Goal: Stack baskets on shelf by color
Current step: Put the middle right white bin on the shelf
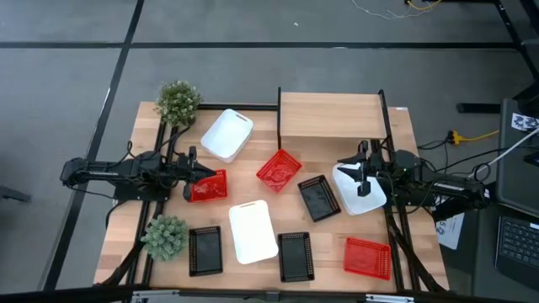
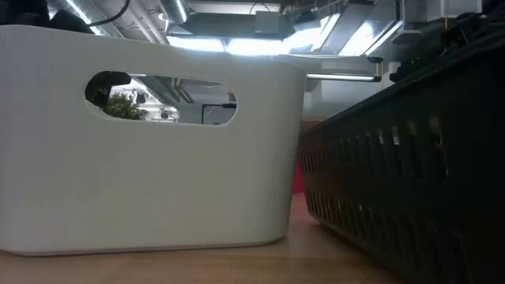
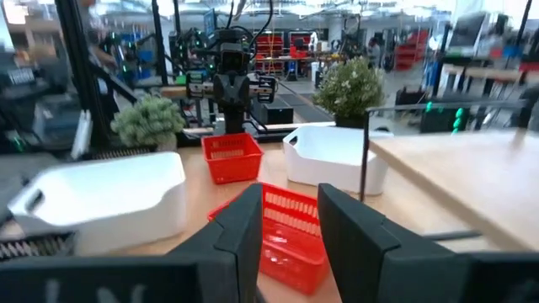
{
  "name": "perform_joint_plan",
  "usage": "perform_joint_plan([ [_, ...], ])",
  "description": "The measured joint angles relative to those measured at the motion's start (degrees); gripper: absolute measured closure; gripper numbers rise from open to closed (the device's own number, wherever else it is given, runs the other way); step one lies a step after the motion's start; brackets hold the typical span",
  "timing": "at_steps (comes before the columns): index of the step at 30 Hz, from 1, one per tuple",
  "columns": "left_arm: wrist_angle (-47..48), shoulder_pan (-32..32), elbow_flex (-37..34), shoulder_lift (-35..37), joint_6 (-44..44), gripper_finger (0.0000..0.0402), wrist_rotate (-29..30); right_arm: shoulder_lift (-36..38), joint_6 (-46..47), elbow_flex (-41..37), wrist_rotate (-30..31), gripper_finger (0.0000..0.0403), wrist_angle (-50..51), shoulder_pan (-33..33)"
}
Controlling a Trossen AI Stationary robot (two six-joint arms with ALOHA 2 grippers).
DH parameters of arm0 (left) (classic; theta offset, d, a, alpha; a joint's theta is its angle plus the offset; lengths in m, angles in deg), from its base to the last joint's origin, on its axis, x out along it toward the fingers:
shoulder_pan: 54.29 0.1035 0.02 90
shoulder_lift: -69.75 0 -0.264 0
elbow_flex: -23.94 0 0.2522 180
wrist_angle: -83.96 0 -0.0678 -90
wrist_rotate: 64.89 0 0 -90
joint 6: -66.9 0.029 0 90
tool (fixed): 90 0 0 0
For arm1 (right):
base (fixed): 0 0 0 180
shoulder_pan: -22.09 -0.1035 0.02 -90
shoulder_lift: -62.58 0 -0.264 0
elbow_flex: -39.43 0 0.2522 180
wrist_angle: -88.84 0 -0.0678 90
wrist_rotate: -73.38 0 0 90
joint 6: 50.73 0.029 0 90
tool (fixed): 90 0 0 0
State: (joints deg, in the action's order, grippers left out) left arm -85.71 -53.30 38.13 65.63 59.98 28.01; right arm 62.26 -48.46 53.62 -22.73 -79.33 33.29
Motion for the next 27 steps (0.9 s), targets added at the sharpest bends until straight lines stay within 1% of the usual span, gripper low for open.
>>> perform_joint_plan([
  [4,-0.01,0.01,0.00,0.02,0.00,0.0401,-0.01,0.00,9.20,-0.02,-0.04,0.0286,-0.33,0.00],
  [11,0.01,0.01,0.00,0.02,0.00,0.0401,0.01,0.00,18.43,-0.02,-0.10,0.0286,-0.29,-0.02],
  [17,-0.12,0.00,0.00,0.01,0.00,0.0401,0.01,0.00,17.51,-0.02,-0.09,0.0286,-0.28,-0.02],
  [21,-1.88,0.01,0.00,0.01,-0.01,0.0401,0.01,0.00,16.76,-0.02,-0.10,0.0286,-0.28,-0.02],
  [24,-6.55,-0.02,0.00,-0.01,-0.28,0.0401,0.31,0.00,16.78,-0.02,-0.07,0.0286,-0.76,-0.02],
  [27,-13.56,0.01,0.00,0.01,1.40,0.0401,2.80,0.00,16.74,-0.02,-0.05,0.0286,-2.24,-0.02],
])
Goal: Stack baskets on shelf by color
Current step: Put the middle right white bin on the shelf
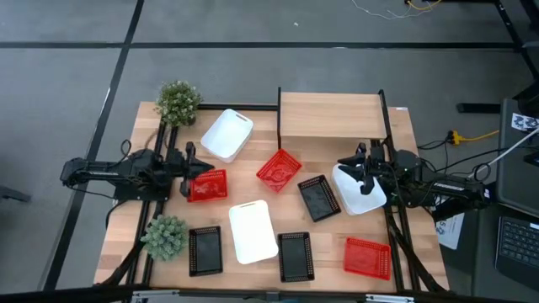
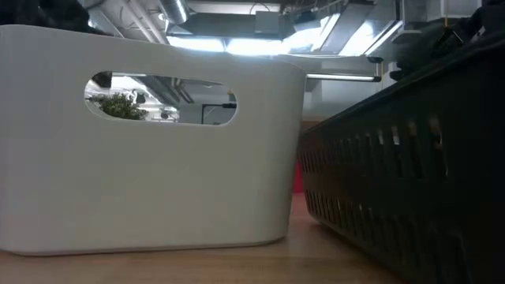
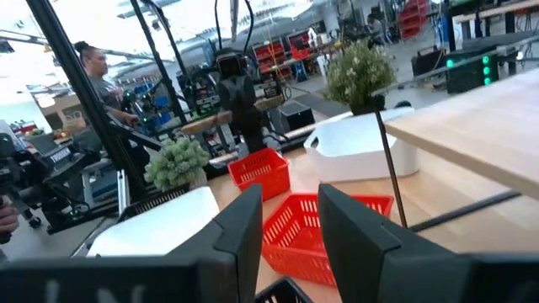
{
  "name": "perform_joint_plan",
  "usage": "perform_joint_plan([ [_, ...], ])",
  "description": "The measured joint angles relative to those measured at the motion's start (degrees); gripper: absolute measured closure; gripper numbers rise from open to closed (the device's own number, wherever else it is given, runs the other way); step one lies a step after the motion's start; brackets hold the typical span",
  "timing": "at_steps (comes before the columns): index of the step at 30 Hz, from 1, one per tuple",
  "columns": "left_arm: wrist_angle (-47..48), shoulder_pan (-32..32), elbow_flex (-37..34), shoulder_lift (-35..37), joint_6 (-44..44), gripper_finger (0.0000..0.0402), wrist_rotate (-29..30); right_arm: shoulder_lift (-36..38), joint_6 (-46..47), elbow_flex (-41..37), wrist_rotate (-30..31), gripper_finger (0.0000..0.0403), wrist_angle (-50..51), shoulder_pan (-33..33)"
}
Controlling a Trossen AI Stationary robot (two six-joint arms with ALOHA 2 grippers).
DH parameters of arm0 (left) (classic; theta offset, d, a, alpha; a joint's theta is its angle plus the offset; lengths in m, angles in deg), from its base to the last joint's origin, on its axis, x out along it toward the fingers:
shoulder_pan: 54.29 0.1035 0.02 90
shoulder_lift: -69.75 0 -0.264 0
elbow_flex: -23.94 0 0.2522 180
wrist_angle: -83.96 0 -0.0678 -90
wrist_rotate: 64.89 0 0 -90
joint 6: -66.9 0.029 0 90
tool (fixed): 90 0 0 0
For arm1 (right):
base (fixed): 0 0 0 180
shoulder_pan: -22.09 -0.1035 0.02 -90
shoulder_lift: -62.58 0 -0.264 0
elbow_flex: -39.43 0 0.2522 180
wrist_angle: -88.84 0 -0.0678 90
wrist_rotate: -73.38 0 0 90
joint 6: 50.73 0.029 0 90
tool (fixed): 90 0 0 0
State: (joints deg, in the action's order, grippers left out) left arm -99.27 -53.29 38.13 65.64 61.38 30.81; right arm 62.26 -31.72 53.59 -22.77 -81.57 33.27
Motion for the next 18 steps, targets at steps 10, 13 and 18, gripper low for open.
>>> perform_joint_plan([
  [10,-7.25,0.00,0.00,0.01,12.70,0.0401,2.57,-0.31,0.11,1.32,-7.77,0.0286,-15.60,0.00],
  [13,-7.26,-0.01,0.00,0.01,14.02,0.0401,2.57,-2.24,0.04,6.02,-13.70,0.0286,-12.47,0.00],
  [18,-7.26,0.00,0.00,0.01,16.17,0.0401,2.60,-8.70,0.00,19.32,-18.10,0.0286,9.35,0.00],
])
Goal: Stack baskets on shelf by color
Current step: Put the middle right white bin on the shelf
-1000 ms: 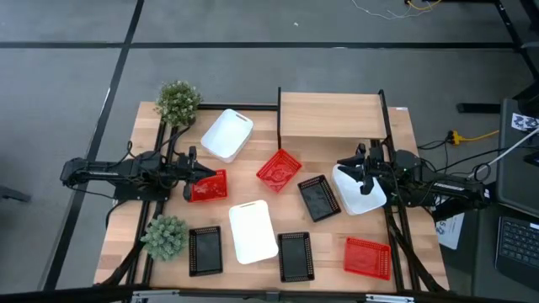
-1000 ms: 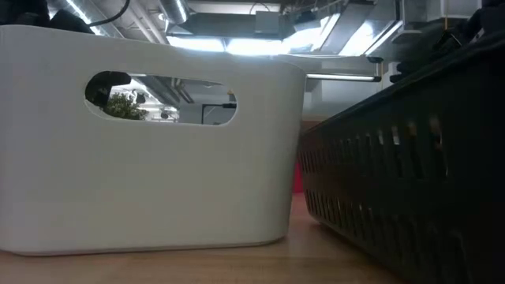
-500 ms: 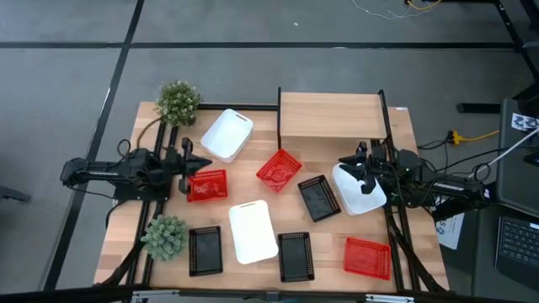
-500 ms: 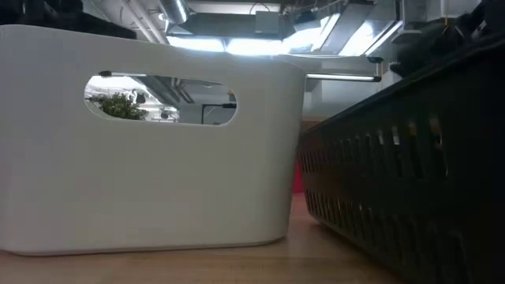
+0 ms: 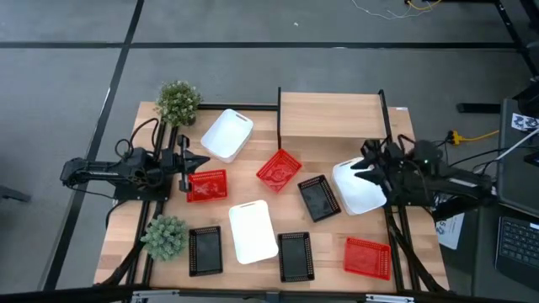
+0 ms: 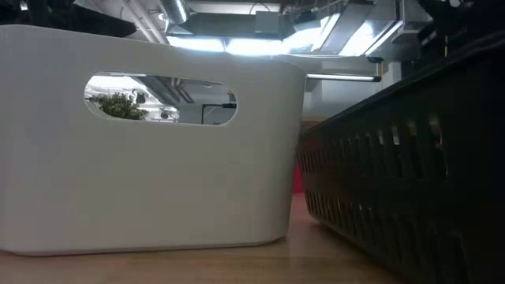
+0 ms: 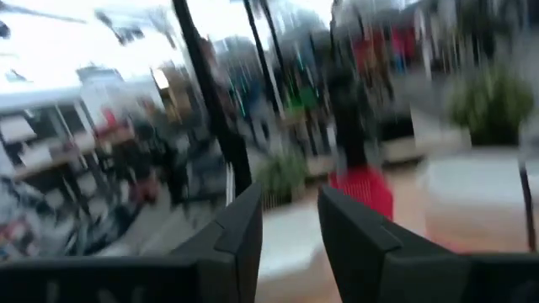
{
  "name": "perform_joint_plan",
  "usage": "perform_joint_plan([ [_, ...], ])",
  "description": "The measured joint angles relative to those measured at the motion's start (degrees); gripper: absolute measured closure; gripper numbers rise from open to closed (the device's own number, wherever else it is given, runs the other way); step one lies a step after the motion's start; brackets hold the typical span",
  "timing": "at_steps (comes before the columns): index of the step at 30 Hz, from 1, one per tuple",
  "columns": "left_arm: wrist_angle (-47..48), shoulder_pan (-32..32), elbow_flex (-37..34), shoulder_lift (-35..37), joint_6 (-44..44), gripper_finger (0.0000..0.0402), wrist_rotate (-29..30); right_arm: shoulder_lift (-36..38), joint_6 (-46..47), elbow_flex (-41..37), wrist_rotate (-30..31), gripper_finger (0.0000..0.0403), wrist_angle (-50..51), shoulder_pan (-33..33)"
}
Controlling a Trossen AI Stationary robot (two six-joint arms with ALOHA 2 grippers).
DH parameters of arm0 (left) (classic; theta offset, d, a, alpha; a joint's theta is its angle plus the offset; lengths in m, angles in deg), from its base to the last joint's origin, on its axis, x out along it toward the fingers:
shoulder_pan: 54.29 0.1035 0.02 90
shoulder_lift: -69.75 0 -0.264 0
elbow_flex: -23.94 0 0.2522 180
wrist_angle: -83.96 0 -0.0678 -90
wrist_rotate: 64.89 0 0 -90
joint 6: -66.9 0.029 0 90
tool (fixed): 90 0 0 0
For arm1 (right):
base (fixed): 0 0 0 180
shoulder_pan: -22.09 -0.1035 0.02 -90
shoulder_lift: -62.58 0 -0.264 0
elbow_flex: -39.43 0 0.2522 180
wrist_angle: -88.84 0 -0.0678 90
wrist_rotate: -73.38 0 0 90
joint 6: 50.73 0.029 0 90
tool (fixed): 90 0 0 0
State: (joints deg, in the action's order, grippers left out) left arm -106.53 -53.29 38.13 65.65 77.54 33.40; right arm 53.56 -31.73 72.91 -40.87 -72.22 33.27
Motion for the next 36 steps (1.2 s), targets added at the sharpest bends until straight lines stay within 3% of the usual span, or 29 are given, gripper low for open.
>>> perform_joint_plan([
  [4,0.02,0.00,0.00,0.00,0.51,0.0401,0.00,-8.00,0.03,12.36,-0.59,0.0286,21.67,0.00],
  [8,0.02,-0.01,0.00,0.00,0.51,0.0401,0.00,-16.44,-0.72,22.94,-3.25,0.0286,35.46,-0.03],
  [14,0.04,0.00,0.00,0.00,0.47,0.0401,0.00,-26.47,-1.15,31.13,-1.05,0.0286,53.91,-0.08],
  [20,0.07,-0.02,0.00,0.00,0.45,0.0401,0.02,-35.48,3.42,30.25,-0.78,0.0286,55.18,-4.80],
  [28,0.18,0.00,0.00,0.00,0.49,0.0401,0.00,-48.27,11.76,30.21,4.88,0.0286,57.58,-16.71],
  [36,0.20,0.00,0.00,0.00,0.51,0.0401,0.02,-57.24,23.71,30.21,6.36,0.0286,57.58,-28.18],
])
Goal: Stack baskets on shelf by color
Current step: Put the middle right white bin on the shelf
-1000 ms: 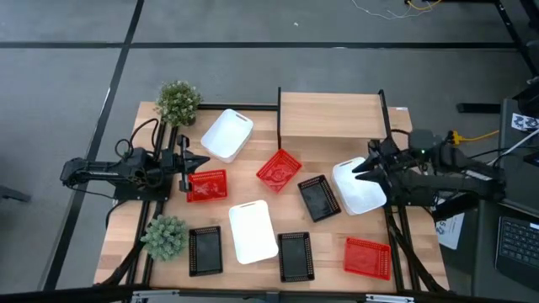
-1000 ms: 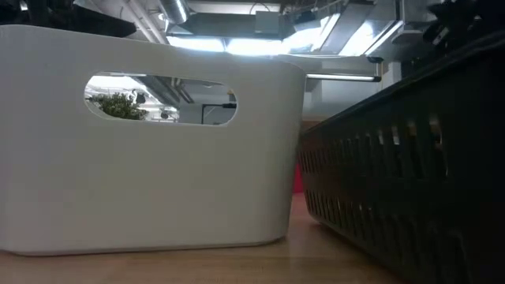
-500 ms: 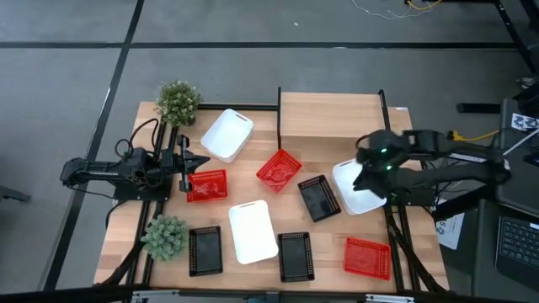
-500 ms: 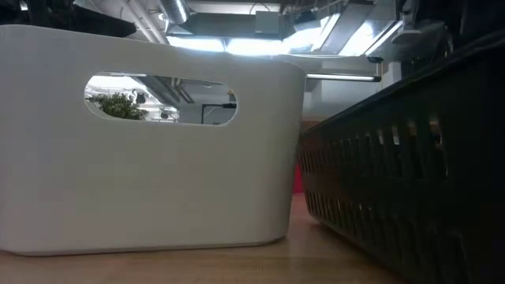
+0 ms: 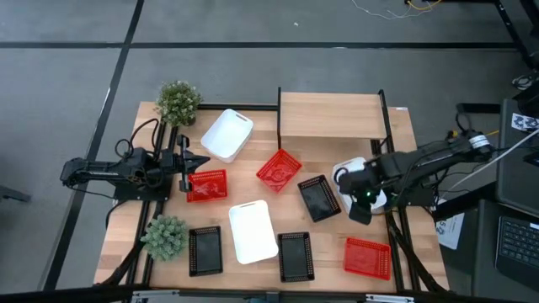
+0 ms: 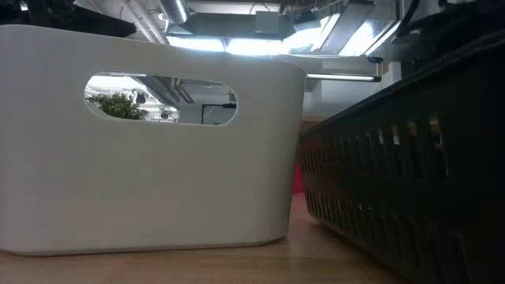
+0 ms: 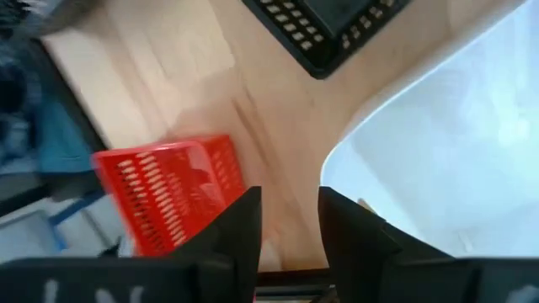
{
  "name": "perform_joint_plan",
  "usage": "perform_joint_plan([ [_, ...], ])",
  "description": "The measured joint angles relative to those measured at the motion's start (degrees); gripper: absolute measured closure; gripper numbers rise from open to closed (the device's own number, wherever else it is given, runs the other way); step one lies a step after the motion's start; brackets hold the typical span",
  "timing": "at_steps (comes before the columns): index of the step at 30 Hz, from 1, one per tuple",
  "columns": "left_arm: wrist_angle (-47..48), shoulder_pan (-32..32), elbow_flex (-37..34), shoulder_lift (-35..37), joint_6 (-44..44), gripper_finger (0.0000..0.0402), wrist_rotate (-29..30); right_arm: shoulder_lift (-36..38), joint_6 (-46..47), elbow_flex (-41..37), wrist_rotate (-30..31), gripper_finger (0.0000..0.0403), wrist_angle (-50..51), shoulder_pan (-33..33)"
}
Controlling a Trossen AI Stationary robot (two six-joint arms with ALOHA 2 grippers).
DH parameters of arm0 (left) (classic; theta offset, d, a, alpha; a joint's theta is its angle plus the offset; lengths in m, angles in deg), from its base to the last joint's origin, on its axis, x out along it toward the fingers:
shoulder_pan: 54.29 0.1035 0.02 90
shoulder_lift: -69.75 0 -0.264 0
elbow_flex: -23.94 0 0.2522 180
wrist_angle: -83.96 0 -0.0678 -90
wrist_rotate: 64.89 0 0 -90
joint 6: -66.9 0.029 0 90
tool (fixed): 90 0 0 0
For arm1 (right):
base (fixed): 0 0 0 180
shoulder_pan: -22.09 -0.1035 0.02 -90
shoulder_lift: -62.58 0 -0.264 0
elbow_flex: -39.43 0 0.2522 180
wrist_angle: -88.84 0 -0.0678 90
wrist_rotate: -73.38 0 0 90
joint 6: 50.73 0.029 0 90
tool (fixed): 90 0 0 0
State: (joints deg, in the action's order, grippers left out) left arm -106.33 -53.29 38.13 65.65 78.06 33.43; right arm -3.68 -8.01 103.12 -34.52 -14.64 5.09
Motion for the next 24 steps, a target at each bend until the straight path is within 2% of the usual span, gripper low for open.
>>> perform_joint_plan([
  [4,0.00,-0.02,0.00,0.00,0.02,0.0401,0.00,-3.63,5.07,0.00,3.06,0.0286,-0.06,-4.25],
  [11,0.00,-0.02,0.00,0.00,0.04,0.0401,0.00,-8.61,6.36,-0.02,8.64,0.0286,-0.04,-8.17],
  [24,0.00,-0.01,0.00,0.00,0.04,0.0401,-0.02,-13.60,-0.46,-0.02,13.82,0.0286,3.82,-12.39],
])
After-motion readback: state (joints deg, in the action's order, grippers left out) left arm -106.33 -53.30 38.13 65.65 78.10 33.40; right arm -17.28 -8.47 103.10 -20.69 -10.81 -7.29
